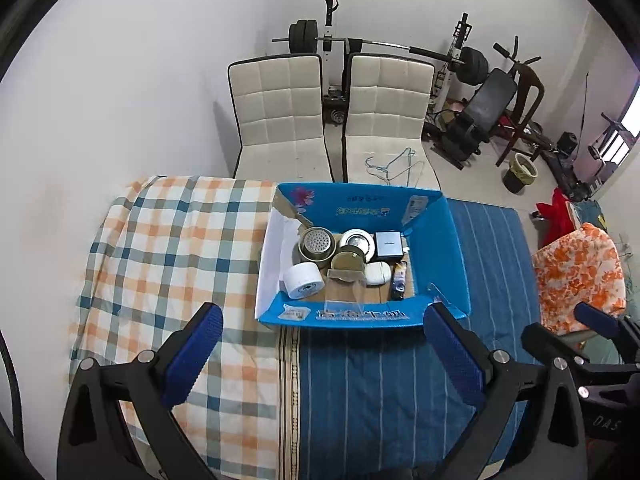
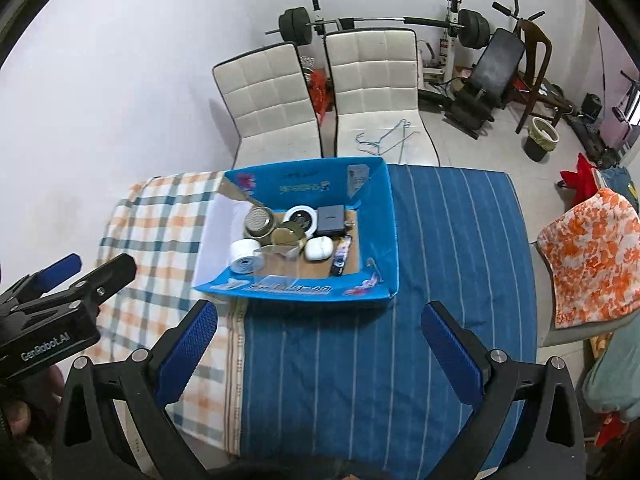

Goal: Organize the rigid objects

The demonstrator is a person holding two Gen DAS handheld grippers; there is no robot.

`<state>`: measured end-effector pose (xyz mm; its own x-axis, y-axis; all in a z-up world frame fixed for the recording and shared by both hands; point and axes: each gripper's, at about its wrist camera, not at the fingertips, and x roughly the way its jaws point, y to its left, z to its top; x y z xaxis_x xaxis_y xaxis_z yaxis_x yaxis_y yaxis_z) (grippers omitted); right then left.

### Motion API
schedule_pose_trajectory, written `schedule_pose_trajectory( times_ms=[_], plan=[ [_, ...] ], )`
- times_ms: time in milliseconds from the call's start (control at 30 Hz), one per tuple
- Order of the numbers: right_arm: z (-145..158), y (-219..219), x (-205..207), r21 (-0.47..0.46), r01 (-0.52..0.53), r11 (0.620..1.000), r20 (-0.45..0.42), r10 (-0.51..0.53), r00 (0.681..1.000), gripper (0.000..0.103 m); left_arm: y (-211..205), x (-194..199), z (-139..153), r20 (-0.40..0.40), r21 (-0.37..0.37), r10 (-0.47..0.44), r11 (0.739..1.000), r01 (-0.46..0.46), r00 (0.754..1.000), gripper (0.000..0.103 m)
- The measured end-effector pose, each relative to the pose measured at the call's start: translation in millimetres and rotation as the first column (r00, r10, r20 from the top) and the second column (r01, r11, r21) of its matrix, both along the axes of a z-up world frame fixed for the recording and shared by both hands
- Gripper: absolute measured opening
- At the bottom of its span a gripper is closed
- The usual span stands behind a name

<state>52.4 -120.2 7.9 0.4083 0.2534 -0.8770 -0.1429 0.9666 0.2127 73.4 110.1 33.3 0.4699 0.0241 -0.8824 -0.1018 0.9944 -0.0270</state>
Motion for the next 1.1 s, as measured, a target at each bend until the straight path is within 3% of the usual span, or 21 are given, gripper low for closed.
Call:
schedule_pose_trajectory(
  times_ms=[433,1100],
  plan=[
    [46,-5,-22,-0.048,0.015,0.999,0.088,-0.01,0.996,0.103,4,-20,25,0.033,0.006,0.008,1.0,-0.009,0.999,0.103],
    [31,-13,14,-0.124,0.095,0.988,0.116,-0.081,0.99,0.103,-1,3,5,-0.005,0.027,0.002,1.0,-0.002,1.0,0.103]
  ],
)
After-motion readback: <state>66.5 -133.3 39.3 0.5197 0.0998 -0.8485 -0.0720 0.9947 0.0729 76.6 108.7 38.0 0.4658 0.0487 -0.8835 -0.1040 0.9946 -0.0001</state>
